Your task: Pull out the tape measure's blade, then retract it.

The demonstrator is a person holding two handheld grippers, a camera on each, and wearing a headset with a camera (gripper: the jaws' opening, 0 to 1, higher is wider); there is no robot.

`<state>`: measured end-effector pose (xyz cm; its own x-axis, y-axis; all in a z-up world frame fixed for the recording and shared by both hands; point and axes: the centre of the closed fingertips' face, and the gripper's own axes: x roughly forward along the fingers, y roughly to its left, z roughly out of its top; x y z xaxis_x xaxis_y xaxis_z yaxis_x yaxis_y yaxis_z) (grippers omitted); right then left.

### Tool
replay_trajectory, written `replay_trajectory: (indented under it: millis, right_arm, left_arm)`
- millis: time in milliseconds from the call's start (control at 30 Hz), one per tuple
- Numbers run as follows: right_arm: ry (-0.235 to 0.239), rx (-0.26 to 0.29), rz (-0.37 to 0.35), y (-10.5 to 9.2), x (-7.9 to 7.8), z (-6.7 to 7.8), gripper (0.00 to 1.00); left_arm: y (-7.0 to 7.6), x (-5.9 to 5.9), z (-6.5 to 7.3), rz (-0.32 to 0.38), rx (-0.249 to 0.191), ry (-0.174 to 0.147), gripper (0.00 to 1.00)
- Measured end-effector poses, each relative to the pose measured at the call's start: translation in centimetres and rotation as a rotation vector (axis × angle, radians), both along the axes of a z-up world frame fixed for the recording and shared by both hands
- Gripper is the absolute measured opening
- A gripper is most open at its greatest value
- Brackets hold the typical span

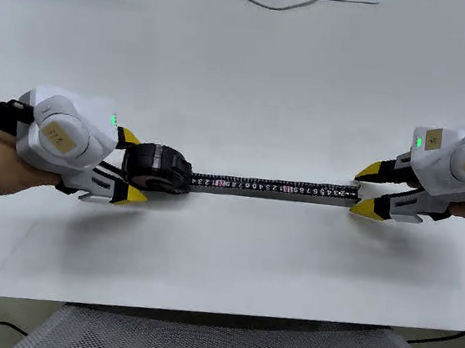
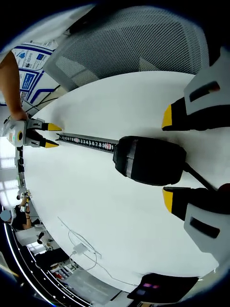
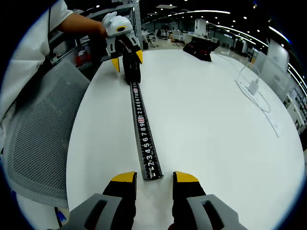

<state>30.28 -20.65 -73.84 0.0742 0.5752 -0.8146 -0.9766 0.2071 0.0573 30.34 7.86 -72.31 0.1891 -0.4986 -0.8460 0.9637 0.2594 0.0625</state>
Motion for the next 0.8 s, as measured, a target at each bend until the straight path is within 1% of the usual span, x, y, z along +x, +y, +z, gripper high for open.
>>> replay_trajectory:
  millis: [100,200,233,300,400,467,533,600,667,800]
  right_arm:
    - [-0.006,0.003,-0.024,-0.1,0.0,0.2,0.3]
    - [-0.014,-0.001,-0.031,-0.1,-0.3,0.2,0.31]
    - [-0.018,-0.006,-0.035,-0.1,-0.4,0.2,0.32]
    - [-0.019,0.001,-0.054,-0.1,-0.5,0.5,0.35]
    - [-0.026,0.015,-0.078,0.0,-0.5,0.9,0.37]
    - [-0.03,0.012,-0.082,0.0,-0.6,1.0,0.39]
    - [-0.032,0.012,-0.083,0.0,-0.8,1.2,0.41]
    - [-0.033,0.013,-0.09,0.0,-0.9,1.4,0.43]
    - [-0.042,0.006,-0.095,0.0,-1.0,1.4,0.46]
    - [-0.049,0.006,-0.113,-0.1,-1.2,1.8,0.48]
  left_arm:
    - [0.0,0.2,0.4,0.018,-0.019,-0.011,0.47]
    - [0.1,0.4,0.8,0.033,-0.031,-0.021,0.49]
    - [0.0,0.4,0.9,0.041,-0.037,-0.024,0.51]
    - [0.0,0.5,1.2,0.056,-0.052,-0.031,0.55]
    - [0.0,0.5,1.6,0.072,-0.064,-0.043,0.55]
    - [0.0,0.4,1.8,0.082,-0.071,-0.043,0.56]
    - [-0.1,0.4,2.1,0.086,-0.076,-0.054,0.56]
    - [-0.1,0.3,2.3,0.09,-0.08,-0.057,0.57]
    - [0.0,0.3,2.6,0.101,-0.088,-0.066,0.58]
    - [0.5,0.2,2.8,0.127,-0.095,-0.072,0.62]
